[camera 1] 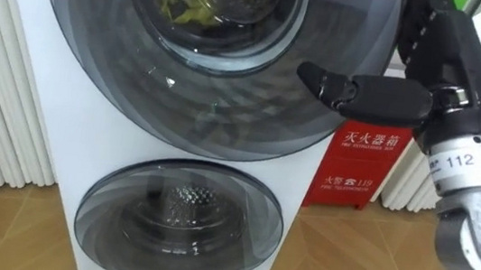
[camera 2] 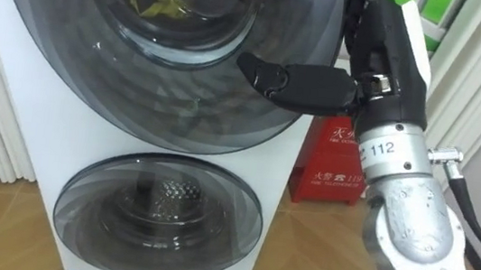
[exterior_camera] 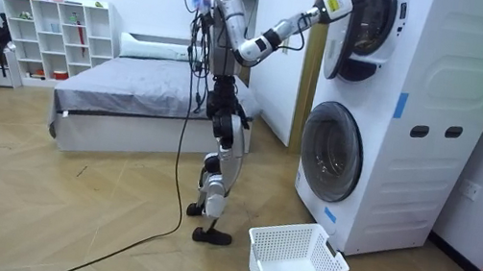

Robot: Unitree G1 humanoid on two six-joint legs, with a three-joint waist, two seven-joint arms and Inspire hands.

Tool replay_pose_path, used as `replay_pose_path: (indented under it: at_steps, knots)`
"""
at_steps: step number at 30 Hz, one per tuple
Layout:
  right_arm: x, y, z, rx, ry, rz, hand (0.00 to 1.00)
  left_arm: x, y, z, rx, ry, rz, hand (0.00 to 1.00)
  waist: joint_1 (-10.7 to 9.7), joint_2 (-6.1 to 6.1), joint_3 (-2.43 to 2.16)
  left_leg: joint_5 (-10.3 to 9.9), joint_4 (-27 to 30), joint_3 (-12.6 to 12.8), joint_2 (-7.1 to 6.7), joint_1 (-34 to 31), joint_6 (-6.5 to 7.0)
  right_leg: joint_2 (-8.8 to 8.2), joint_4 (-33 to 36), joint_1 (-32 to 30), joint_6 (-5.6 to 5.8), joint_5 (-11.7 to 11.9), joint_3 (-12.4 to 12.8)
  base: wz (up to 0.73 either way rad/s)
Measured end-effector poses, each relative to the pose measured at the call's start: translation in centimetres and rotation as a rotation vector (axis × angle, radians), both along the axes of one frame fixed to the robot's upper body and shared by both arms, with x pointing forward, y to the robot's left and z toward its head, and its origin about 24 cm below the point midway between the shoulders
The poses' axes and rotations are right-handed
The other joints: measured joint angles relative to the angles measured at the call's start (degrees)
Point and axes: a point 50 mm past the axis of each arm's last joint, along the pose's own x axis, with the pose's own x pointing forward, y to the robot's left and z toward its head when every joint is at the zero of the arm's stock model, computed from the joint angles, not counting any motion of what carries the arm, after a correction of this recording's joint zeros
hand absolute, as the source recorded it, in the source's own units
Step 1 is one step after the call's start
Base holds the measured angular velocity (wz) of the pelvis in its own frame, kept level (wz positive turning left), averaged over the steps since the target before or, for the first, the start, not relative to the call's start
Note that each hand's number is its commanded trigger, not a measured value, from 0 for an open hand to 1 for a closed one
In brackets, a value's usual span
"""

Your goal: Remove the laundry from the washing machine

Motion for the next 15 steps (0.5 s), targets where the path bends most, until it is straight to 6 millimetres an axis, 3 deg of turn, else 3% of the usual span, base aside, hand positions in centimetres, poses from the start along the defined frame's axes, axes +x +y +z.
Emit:
replay_pose_path:
  at_steps: [15]
  knots:
    - [-0.89,0.27,-0.06,0.128,-0.010,0.186,0.00,0.30,-0.02,0.03,-0.002,-0.007,-0.001,0.00,-0.1,1.28,0.25,0.3,-0.3,0.7,0.53,0.6,-0.58,0.60,-0.1,0.1,-0.57,0.2,0.7,-0.02]
